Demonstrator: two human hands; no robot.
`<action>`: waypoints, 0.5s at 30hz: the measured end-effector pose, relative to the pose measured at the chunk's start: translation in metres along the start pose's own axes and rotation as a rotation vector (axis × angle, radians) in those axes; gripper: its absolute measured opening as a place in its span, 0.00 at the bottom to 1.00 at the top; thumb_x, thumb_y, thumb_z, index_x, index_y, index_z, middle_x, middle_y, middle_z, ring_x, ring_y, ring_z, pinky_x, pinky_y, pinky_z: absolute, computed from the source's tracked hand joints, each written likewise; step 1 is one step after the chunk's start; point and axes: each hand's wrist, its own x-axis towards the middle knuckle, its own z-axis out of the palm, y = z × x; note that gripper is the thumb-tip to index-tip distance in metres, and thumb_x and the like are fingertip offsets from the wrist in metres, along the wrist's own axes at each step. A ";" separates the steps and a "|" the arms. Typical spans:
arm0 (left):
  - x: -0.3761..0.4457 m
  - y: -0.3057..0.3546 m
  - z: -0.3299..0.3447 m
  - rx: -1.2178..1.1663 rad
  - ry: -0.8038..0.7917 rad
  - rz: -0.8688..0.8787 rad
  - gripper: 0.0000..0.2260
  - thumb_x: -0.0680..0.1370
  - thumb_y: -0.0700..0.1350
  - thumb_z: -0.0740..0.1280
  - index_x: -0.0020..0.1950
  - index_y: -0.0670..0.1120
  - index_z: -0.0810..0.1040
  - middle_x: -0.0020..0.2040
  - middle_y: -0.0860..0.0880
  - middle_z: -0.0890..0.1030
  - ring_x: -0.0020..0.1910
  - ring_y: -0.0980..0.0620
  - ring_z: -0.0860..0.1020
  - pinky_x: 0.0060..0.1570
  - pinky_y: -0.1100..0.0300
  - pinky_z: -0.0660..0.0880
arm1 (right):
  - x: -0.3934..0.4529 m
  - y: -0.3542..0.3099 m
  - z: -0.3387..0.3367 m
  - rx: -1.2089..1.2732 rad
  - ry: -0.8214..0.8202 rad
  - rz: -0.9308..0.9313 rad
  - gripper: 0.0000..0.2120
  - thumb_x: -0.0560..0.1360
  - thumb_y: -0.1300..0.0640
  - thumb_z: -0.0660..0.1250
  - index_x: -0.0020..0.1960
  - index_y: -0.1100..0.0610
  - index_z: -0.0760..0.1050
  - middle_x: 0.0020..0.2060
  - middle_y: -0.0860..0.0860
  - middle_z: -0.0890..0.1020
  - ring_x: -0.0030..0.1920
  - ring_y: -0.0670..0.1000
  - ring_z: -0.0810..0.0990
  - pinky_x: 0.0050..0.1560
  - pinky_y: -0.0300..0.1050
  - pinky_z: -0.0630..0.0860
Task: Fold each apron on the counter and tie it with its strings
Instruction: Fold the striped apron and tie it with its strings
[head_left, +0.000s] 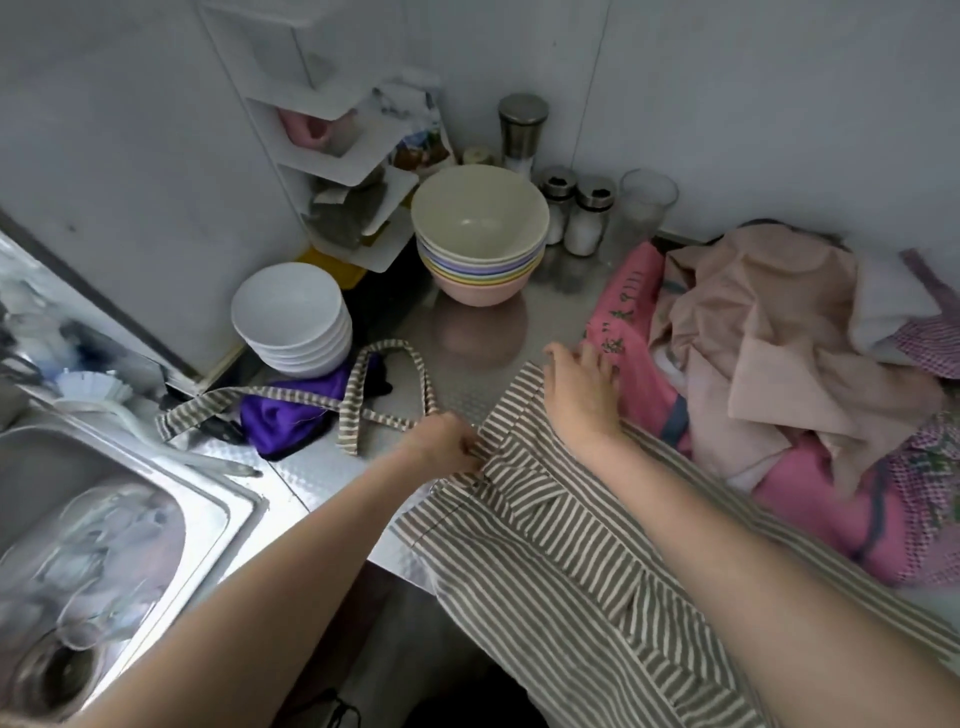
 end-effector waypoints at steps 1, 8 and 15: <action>0.002 0.001 0.001 0.023 0.008 -0.003 0.13 0.75 0.46 0.65 0.56 0.42 0.79 0.55 0.43 0.80 0.55 0.45 0.77 0.51 0.56 0.71 | -0.017 -0.001 0.000 -0.068 0.039 -0.116 0.16 0.80 0.55 0.55 0.66 0.54 0.68 0.62 0.57 0.70 0.64 0.60 0.67 0.62 0.56 0.65; 0.012 -0.001 0.001 0.109 -0.038 -0.002 0.14 0.77 0.52 0.63 0.56 0.44 0.77 0.56 0.44 0.79 0.56 0.45 0.77 0.52 0.55 0.72 | -0.068 0.027 0.034 -0.288 -0.535 -0.090 0.39 0.77 0.38 0.56 0.76 0.45 0.34 0.74 0.52 0.32 0.73 0.67 0.38 0.68 0.70 0.47; -0.010 -0.046 -0.006 0.193 -0.024 -0.202 0.18 0.79 0.56 0.57 0.56 0.44 0.77 0.53 0.45 0.80 0.53 0.45 0.78 0.50 0.54 0.74 | -0.051 0.019 0.043 -0.266 -0.613 -0.082 0.50 0.68 0.31 0.63 0.74 0.41 0.30 0.71 0.53 0.25 0.68 0.71 0.28 0.65 0.75 0.37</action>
